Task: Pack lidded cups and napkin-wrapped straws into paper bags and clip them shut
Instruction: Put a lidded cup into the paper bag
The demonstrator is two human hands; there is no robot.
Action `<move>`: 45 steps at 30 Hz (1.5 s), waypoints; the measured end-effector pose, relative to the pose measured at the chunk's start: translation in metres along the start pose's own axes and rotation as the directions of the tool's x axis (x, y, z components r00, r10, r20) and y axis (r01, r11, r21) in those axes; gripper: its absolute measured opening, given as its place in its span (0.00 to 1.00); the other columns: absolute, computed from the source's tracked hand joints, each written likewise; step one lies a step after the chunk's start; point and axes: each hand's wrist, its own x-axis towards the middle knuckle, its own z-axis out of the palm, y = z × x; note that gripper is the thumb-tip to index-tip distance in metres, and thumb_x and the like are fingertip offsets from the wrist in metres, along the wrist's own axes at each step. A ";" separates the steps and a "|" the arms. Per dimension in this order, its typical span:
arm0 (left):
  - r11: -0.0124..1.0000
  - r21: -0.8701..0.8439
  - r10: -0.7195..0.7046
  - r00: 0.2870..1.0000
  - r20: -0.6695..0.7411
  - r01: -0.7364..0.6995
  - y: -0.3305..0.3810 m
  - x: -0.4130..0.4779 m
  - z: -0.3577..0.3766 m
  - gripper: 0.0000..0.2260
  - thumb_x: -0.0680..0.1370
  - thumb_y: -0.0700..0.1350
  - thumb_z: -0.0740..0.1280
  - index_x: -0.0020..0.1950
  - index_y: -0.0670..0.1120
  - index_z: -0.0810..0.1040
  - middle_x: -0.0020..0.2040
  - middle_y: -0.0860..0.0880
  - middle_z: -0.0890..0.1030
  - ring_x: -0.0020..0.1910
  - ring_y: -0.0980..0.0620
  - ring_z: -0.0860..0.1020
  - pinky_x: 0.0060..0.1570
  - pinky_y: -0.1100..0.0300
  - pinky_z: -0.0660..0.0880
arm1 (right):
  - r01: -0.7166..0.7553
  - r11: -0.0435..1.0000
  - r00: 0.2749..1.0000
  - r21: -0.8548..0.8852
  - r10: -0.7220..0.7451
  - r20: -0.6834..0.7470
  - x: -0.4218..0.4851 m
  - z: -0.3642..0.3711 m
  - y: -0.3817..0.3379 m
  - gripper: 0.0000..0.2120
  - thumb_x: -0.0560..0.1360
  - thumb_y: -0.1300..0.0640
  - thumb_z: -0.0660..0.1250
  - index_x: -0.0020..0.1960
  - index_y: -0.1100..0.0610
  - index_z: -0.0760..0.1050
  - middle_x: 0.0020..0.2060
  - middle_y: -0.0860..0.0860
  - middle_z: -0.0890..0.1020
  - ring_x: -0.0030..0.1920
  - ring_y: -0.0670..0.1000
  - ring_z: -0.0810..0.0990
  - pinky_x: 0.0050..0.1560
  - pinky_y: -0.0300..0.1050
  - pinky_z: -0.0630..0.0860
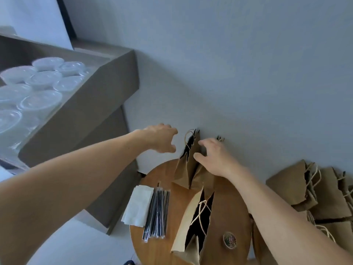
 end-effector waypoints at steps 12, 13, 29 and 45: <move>0.991 -0.034 -0.137 0.960 -0.246 0.132 -0.161 -0.075 -0.115 0.26 0.77 0.57 0.65 0.73 0.52 0.67 0.70 0.50 0.70 0.69 0.44 0.70 0.64 0.49 0.70 | 0.259 0.949 0.959 -0.178 -0.276 -0.072 0.093 -0.046 -0.197 0.27 0.78 0.44 0.63 0.73 0.56 0.66 0.70 0.54 0.70 0.70 0.55 0.69 0.67 0.50 0.67; 0.989 -0.032 -0.149 0.956 -0.253 0.146 -0.184 -0.081 -0.118 0.26 0.77 0.57 0.65 0.73 0.52 0.67 0.70 0.50 0.70 0.69 0.44 0.70 0.64 0.50 0.70 | 0.272 0.944 0.954 -0.189 -0.290 -0.078 0.103 -0.046 -0.217 0.27 0.78 0.45 0.64 0.73 0.56 0.67 0.70 0.54 0.71 0.69 0.55 0.70 0.66 0.50 0.67; 0.874 -0.193 -0.484 0.837 -0.256 0.446 -0.496 -0.151 -0.112 0.28 0.77 0.58 0.64 0.76 0.53 0.64 0.72 0.52 0.68 0.70 0.48 0.68 0.64 0.50 0.70 | 0.477 0.833 0.878 -0.279 -0.442 0.182 0.291 0.041 -0.507 0.32 0.73 0.40 0.69 0.72 0.52 0.66 0.69 0.51 0.72 0.68 0.55 0.71 0.63 0.50 0.70; 0.837 -0.280 -0.537 0.804 -0.256 0.470 -0.552 -0.170 -0.095 0.28 0.76 0.57 0.66 0.75 0.54 0.65 0.71 0.52 0.69 0.67 0.48 0.70 0.60 0.52 0.71 | 0.576 0.749 0.814 -0.327 -0.487 0.317 0.340 0.072 -0.564 0.50 0.58 0.39 0.78 0.75 0.40 0.58 0.67 0.46 0.69 0.68 0.53 0.66 0.63 0.52 0.70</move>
